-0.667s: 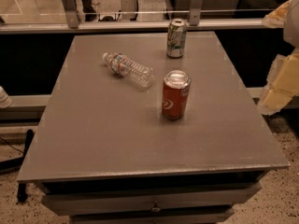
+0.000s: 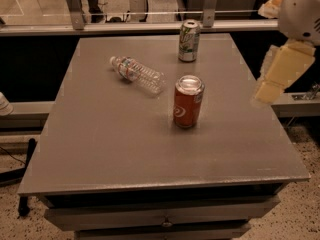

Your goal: Pick water bottle

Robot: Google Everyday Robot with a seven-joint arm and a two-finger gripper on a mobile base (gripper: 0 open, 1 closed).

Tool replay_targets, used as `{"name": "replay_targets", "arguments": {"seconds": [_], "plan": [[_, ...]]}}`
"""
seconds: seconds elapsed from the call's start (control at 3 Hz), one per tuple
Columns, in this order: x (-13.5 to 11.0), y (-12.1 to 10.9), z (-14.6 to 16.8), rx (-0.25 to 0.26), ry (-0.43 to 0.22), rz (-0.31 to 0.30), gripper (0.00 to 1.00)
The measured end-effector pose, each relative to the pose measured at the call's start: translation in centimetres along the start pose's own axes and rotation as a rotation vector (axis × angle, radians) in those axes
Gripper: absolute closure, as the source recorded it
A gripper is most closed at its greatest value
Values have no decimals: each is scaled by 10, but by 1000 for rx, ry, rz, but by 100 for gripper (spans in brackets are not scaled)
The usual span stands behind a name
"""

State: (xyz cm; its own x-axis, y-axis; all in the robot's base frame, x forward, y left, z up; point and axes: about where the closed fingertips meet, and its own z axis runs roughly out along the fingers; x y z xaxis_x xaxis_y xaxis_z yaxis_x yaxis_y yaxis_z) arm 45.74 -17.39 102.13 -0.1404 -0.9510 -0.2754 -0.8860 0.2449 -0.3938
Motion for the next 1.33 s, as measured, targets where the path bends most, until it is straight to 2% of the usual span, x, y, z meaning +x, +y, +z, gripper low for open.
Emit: {"name": "replay_targets", "arguments": {"seconds": [0.33,0.67,1.0,1.33], "plan": [[-54,-19,23,15,-79,-13,0],[-111,-33,59,7,-139,3,0],[-154,-40,100,-16,-186,66,0],[-180,-49,135,-40,-207,120,0]]}}
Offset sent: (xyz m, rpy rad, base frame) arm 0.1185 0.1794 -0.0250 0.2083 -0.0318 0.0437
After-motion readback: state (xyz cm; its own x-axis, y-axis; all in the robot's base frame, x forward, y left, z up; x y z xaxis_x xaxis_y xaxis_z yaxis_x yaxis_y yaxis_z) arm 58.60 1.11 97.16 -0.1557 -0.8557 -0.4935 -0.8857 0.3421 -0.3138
